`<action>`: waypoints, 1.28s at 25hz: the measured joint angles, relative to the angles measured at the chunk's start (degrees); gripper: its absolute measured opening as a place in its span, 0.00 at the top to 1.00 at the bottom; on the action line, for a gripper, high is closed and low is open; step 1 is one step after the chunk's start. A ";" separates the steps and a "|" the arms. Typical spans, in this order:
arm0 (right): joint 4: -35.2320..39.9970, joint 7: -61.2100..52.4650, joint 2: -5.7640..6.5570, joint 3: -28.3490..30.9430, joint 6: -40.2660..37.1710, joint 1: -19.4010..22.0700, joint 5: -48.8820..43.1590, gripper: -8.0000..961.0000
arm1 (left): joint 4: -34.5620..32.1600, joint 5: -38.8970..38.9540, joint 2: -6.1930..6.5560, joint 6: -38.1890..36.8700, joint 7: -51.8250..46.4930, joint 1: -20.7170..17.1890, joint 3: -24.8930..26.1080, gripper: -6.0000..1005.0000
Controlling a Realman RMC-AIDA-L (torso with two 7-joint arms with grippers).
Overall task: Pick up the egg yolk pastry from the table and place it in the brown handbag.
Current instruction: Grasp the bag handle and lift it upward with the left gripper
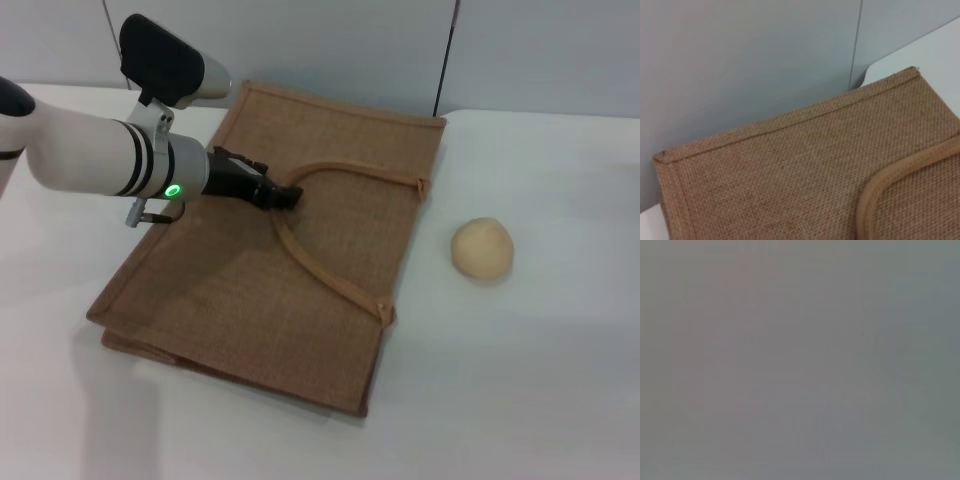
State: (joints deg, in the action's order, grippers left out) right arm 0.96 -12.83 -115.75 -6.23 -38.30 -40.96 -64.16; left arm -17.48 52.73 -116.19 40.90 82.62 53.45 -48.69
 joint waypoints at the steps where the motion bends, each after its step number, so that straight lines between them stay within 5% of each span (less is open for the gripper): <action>1: 0.00 0.00 0.00 0.00 0.01 0.00 0.00 0.10 | 0.15 0.00 0.00 -0.16 0.00 0.01 0.00 0.40; 13: 0.07 0.00 0.00 -0.01 0.82 0.00 0.00 0.10 | 0.55 0.29 -0.17 -2.44 -0.34 0.06 0.07 0.43; 21: 0.09 0.00 0.00 -0.01 0.88 0.00 0.00 0.11 | 1.08 0.35 -0.34 -5.38 -0.28 0.02 0.09 0.58; 27: 0.09 0.00 0.00 -0.01 1.27 -0.45 0.00 0.11 | 1.12 0.54 -0.48 -7.33 -0.33 0.13 0.09 0.82; 32: 0.09 0.00 0.00 -0.01 1.31 -0.51 0.00 0.11 | 1.13 0.83 -0.53 -8.94 -0.70 0.16 0.45 0.88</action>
State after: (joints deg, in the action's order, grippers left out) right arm 1.06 -12.83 -115.75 -6.24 -36.99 -41.47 -64.16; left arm -16.34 53.56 -116.72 31.96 81.91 53.61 -48.25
